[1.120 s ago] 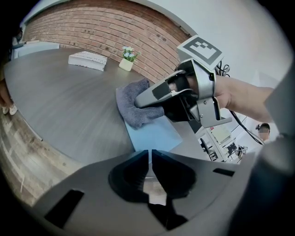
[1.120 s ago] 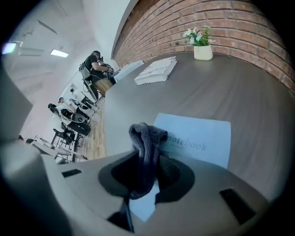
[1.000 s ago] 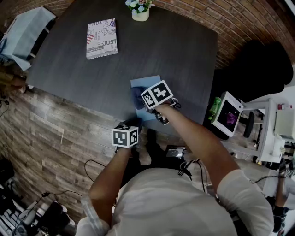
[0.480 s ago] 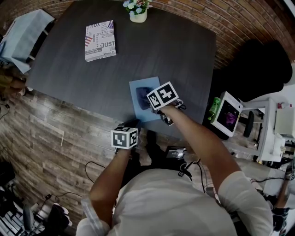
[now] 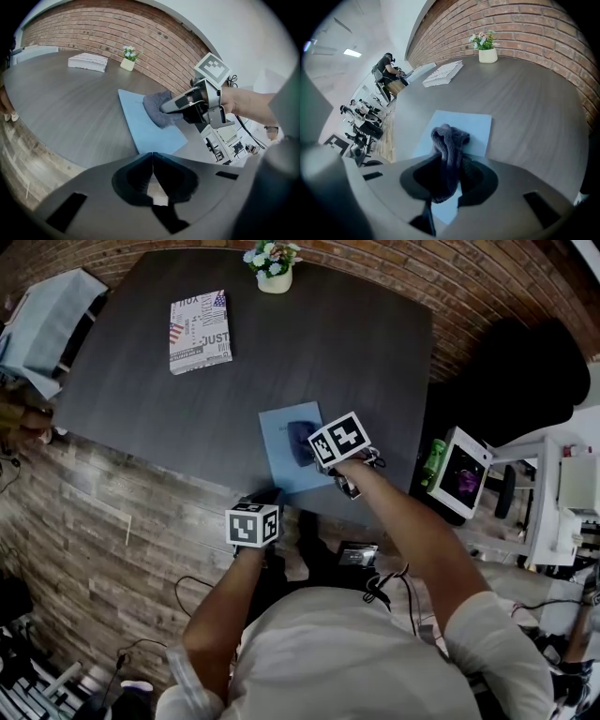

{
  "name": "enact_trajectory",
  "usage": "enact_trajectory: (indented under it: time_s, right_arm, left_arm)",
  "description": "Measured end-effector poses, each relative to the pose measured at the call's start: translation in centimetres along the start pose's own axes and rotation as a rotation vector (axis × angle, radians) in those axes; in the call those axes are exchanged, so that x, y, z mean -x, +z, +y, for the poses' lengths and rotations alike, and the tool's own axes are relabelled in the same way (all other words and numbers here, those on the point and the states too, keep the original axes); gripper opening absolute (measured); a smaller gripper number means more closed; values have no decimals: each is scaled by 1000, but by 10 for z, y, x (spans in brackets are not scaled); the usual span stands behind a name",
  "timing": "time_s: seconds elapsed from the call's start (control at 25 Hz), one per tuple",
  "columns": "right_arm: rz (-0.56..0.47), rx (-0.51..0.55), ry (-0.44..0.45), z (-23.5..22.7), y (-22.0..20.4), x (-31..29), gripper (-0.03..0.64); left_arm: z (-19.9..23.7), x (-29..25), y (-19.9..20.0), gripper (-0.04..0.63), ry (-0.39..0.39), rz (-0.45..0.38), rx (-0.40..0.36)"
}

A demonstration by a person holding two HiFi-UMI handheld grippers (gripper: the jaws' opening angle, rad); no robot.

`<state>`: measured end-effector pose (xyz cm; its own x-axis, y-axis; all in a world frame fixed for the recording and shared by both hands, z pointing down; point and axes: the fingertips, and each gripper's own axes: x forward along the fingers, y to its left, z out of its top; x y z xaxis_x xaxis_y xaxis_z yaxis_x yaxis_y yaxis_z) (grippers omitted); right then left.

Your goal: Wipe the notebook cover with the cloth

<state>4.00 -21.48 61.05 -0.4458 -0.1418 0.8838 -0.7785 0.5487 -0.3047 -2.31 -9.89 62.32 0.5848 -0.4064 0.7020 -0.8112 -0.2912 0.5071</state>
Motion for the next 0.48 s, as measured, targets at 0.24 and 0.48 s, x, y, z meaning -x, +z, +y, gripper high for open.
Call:
enact_trajectory:
  time_s: [0.24,0.48]
  right_arm:
    - [0,-17,-36,-18,-7,10,98]
    - [5,-22,-67,-33,-13,18,98]
  left_arm:
    - [1,1,3,11,1,1,-5]
    - [1,0,1,11,9,2,-10]
